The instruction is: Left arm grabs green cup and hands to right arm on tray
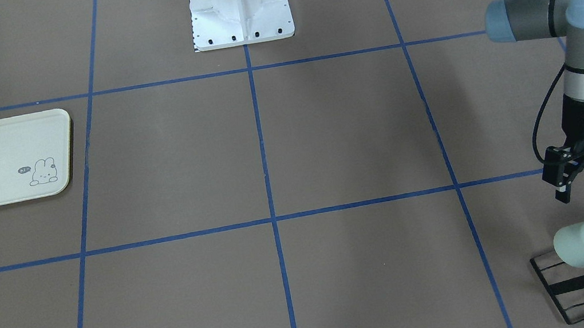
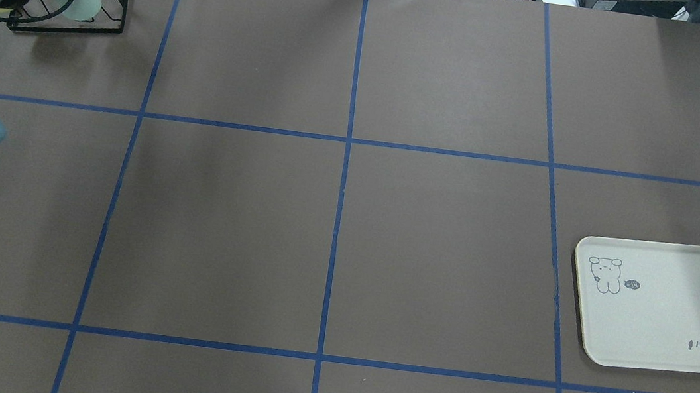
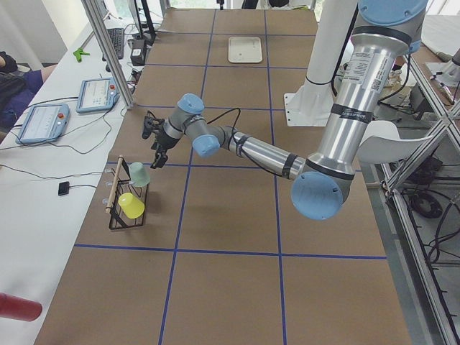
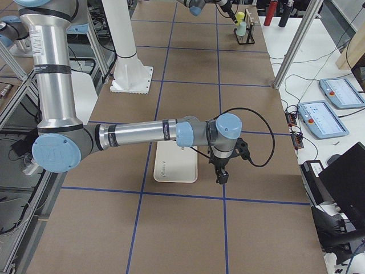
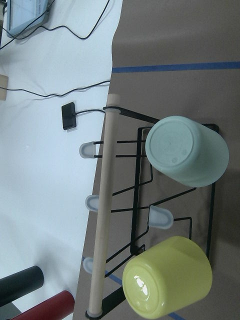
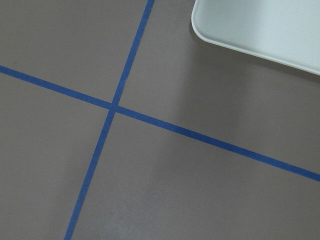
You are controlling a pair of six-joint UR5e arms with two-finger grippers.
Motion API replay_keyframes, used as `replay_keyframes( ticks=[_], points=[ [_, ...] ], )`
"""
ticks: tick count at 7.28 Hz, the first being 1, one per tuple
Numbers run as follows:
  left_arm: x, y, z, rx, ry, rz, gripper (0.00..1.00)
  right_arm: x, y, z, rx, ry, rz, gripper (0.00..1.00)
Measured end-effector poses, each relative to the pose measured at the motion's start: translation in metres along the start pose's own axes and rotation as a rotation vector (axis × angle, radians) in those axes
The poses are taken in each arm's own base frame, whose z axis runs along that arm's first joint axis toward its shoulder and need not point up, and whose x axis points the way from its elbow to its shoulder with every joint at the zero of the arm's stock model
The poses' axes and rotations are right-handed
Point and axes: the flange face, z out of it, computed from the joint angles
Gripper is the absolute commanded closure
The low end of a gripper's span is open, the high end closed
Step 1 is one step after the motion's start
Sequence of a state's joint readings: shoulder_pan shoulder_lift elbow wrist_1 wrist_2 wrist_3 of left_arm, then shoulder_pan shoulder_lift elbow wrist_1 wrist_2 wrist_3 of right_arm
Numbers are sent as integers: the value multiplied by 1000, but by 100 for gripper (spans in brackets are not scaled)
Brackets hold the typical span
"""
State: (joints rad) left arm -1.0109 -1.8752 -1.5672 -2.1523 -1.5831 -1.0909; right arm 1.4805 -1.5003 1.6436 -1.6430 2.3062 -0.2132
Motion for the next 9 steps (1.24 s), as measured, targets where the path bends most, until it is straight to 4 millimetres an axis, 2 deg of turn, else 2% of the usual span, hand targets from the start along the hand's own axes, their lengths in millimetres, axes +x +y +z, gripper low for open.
replay_keyframes(
  ticks=[3, 6, 9],
  points=[
    [6, -1, 22, 116, -37, 12, 0, 0, 1, 2, -3, -5, 7, 0],
    [24, 12, 43, 147, -43, 35, 0, 0, 2, 3, -4, -9, 10, 0],
    [22, 22, 55, 143, -66, 82, 0, 0, 1, 3, -4, -12, 9, 0]
  ],
)
